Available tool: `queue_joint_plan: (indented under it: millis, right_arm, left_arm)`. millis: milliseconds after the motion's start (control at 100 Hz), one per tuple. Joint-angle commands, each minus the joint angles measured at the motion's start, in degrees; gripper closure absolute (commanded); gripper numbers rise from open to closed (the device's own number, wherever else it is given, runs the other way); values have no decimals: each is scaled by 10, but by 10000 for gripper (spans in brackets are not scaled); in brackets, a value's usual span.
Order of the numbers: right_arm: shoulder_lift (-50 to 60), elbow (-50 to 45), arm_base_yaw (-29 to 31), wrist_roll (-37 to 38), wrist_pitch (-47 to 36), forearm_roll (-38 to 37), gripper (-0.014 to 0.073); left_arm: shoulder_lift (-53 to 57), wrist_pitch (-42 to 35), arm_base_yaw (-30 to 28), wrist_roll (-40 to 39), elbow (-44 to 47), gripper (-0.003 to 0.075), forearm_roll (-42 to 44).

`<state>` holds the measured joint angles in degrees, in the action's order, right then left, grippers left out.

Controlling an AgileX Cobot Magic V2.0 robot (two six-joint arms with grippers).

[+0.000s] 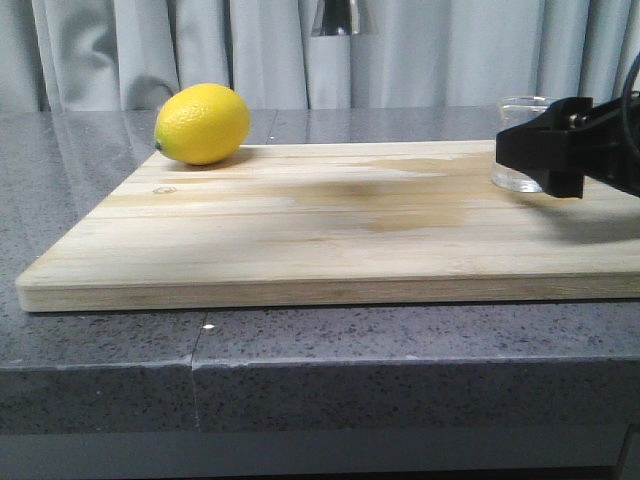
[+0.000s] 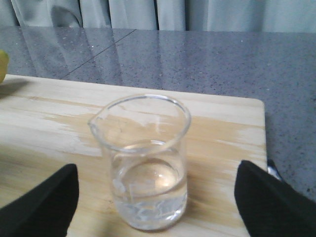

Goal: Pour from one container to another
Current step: 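Reach the right gripper to the glass beaker and grasp it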

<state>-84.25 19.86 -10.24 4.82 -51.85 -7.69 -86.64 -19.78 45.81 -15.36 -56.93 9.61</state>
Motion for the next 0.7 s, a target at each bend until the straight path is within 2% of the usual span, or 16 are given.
queue_joint_plan:
  millis: [0,390,690]
  right_arm:
    - [4,25,-1,-10,-48,-3,20]
    - [-39,72,-1,-11,-43,-3,21]
    - [-49,72,-1,-11,-70,-5,24]
  left_arm:
    - [27,-45,0,-4,-17,739,-7]
    - [27,-38,0,-4,-17,739,-7]
    - [27,-38,0,-4,-17,739,-7]
